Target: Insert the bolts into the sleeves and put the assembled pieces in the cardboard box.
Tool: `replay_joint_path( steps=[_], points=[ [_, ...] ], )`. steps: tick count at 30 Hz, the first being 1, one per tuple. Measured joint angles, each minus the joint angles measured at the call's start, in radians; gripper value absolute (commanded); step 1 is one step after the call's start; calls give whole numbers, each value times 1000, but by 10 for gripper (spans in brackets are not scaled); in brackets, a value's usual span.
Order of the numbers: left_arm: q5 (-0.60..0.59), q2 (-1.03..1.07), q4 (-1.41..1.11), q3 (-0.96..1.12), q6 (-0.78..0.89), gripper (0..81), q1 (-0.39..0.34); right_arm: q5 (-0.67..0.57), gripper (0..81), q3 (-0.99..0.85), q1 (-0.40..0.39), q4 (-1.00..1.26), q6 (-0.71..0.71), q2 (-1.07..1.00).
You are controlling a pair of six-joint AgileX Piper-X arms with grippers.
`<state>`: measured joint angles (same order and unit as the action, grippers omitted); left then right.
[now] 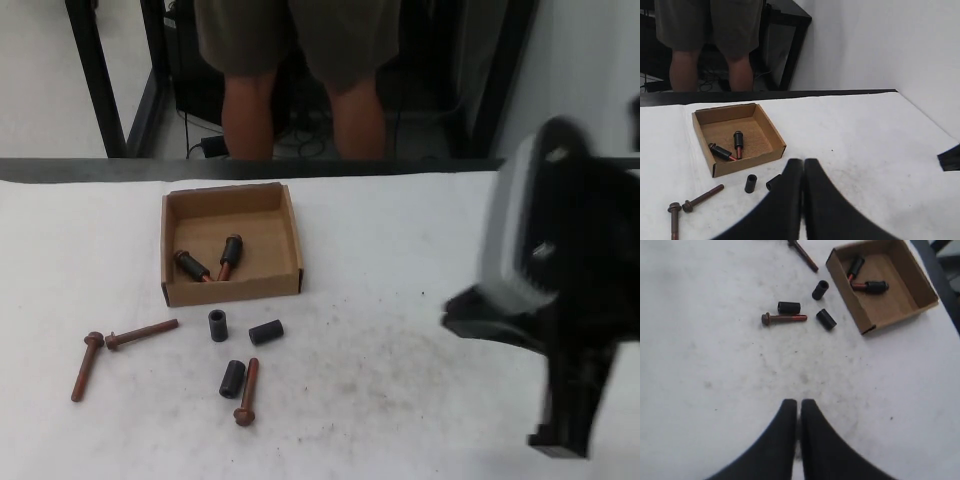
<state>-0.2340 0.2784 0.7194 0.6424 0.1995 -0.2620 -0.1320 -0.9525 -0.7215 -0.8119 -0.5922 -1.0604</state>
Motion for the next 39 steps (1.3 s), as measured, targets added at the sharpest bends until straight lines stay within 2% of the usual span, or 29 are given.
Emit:
replay_joint_path(
  steps=[2, 4, 12, 13, 17, 18, 26, 31, 39],
  points=[
    [0, 0, 3, 0, 1, 8, 0, 0, 243, 0, 0, 95, -111, -79],
    [0, 0, 5, 0, 1, 8, 0, 0, 296, 0, 0, 186, -216, -142],
    [0, 0, 6, 0, 1, 8, 0, 0, 258, -16, 0, 624, -474, -506],
    [0, 0, 6, 0, 1, 8, 0, 0, 258, -30, 0, 637, -555, -545],
    [0, 0, 6, 0, 1, 8, 0, 0, 258, -93, 0, 659, -721, -687],
    [0, 0, 6, 0, 1, 8, 0, -8, 258, -121, 0, 662, -829, -739],
    [0, 0, 6, 0, 1, 8, 0, -36, 258, -182, -18, 603, -1137, -826],
    [0, 0, 6, 0, 1, 8, 0, -95, 258, -184, -54, 559, -1231, -827],
    [0, 0, 6, 0, 1, 8, 0, -128, 258, -187, -70, 543, -1292, -843]
  ],
)
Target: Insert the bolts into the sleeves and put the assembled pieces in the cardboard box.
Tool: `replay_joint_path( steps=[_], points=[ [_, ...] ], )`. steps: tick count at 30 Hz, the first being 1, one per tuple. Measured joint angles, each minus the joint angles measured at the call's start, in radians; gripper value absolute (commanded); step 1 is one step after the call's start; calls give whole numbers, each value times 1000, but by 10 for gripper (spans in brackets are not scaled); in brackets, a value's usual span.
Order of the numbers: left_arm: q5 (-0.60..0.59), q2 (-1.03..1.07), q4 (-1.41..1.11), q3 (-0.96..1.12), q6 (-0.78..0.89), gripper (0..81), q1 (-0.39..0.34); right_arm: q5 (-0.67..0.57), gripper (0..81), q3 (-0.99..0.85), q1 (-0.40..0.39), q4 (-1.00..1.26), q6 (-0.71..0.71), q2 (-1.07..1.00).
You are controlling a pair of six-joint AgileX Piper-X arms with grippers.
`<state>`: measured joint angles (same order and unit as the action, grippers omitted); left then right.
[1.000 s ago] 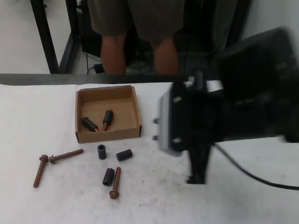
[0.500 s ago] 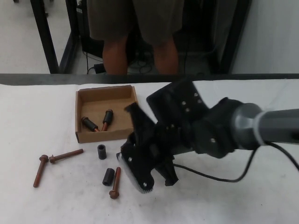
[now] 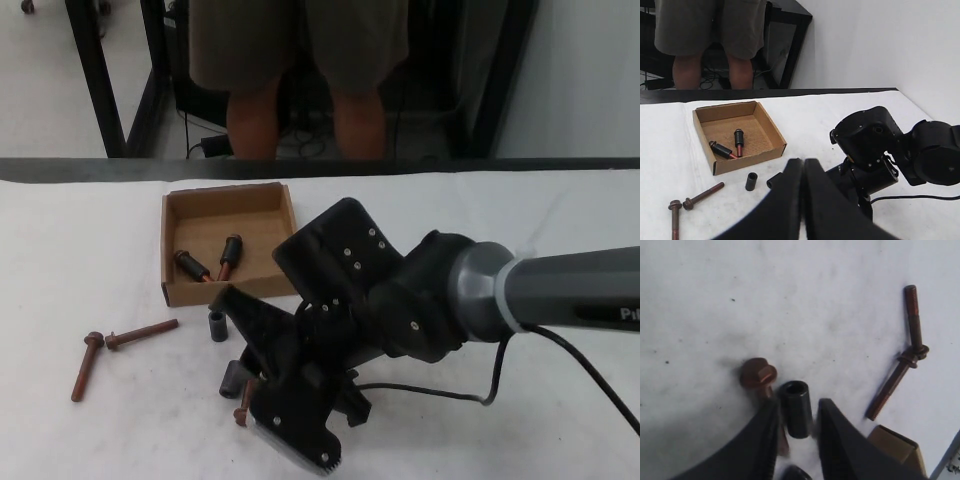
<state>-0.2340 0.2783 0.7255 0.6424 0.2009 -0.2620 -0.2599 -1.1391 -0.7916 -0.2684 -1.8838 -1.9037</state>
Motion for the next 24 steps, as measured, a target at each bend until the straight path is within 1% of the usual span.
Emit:
replay_joint_path(
  steps=[3, 9, 15, 24],
  points=[
    [0, 0, 0, 0, 0, 8, 0, 0, 258, 0, -2, -5, 0, -7],
    [0, 0, 0, 0, 0, 8, 0, 0, 258, 0, -4, -7, -46, -6],
    [0, 0, 0, 0, 0, 8, 0, 0, 258, 0, -4, -9, -52, -6],
    [0, 0, 0, 0, 0, 8, 0, 0, 258, -17, -4, -2, -100, -65]
  ],
)
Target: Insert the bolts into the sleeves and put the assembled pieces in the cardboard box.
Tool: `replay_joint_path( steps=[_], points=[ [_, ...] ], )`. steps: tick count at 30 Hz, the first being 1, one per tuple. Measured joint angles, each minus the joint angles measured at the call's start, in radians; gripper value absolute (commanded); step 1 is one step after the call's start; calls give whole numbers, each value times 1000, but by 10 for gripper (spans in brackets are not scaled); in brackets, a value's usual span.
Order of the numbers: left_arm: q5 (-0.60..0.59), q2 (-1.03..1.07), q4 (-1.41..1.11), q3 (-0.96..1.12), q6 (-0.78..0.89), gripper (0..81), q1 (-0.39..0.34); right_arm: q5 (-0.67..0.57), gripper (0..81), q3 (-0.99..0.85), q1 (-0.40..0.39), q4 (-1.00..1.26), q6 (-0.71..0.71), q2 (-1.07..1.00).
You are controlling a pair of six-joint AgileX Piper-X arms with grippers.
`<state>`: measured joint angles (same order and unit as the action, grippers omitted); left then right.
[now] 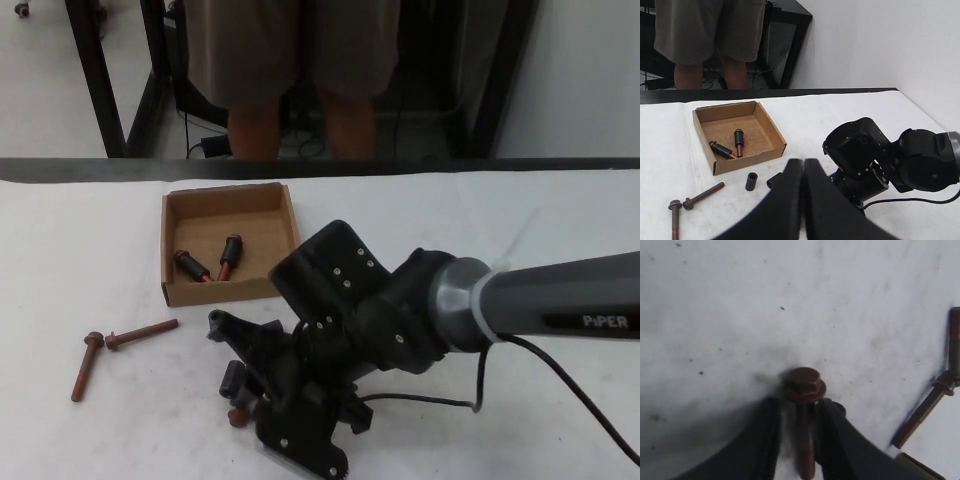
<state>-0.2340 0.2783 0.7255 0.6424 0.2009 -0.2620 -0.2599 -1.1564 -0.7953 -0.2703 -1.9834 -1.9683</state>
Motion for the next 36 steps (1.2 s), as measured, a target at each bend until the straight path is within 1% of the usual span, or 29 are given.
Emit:
replay_joint_path(
  steps=[12, 17, 22, 25, 27, 30, 36],
  points=[
    [0, 0, 0, 0, 0, 8, 0, 0, 250, -53, 0, 4, -6, -41],
    [0, 0, 0, 0, 0, 8, 0, 10, 143, -62, 0, -44, -6, -41],
    [0, 0, 0, 0, 0, 8, 0, 23, 71, -65, 0, -55, -6, -41],
    [0, 0, 0, 0, 0, 8, 0, 44, 1, -65, -4, -56, -6, -41],
    [0, 0, 0, 0, 0, 8, 0, 52, 0, -66, -6, -58, -6, -41],
    [0, 0, 0, 0, 0, 8, 0, 63, 0, -66, -12, -53, 76, -38],
    [0, 0, 0, 0, 0, 8, 0, 118, 0, -55, -52, -72, 366, 1]
  ],
)
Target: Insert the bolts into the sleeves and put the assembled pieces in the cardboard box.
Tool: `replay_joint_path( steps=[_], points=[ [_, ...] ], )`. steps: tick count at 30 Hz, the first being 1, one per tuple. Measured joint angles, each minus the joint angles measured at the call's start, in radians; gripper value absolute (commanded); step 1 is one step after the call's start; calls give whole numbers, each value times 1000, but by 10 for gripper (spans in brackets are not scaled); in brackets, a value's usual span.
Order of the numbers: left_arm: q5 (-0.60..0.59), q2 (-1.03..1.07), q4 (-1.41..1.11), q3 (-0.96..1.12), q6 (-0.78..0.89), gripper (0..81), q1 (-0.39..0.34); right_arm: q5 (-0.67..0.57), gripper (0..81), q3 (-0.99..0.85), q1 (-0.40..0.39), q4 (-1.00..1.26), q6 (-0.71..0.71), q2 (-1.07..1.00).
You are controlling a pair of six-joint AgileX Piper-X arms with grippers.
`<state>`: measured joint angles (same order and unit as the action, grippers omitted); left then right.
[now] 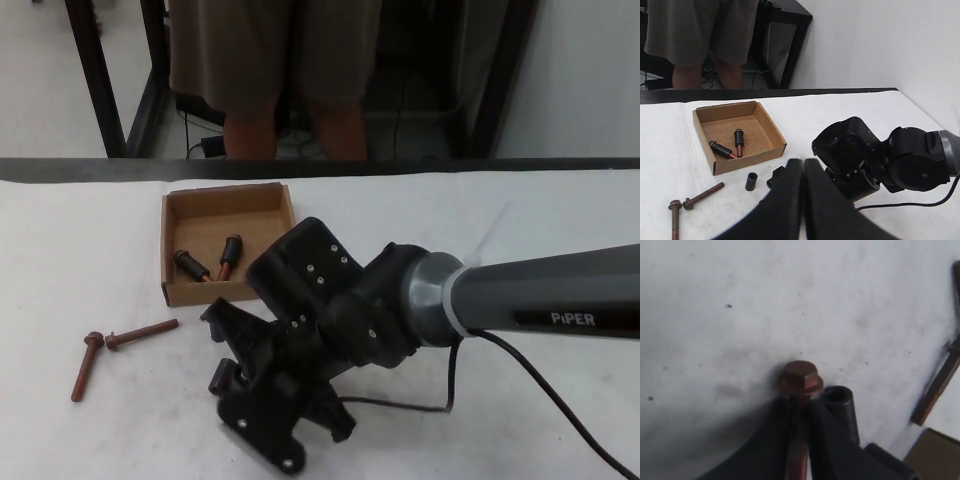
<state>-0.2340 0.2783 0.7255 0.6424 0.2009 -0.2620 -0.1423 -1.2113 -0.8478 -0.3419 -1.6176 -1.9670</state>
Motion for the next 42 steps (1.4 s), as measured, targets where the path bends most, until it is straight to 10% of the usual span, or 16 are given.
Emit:
replay_joint_path(
  steps=[10, 20, 26, 42],
  points=[
    [0, 0, 0, 0, 0, 1, 0, 9, 0, 9, -45, -115, 416, 278],
    [0, 47, 27, 0, -3, 258, 0, 9, 0, 9, -47, -350, 758, 563],
    [0, 296, 73, 0, -68, 405, 0, 9, 0, 9, -47, -550, 835, 731],
    [18, 1029, -239, 9, -112, 405, -124, 100, 0, 9, -47, -782, 1183, 953]
  ],
)
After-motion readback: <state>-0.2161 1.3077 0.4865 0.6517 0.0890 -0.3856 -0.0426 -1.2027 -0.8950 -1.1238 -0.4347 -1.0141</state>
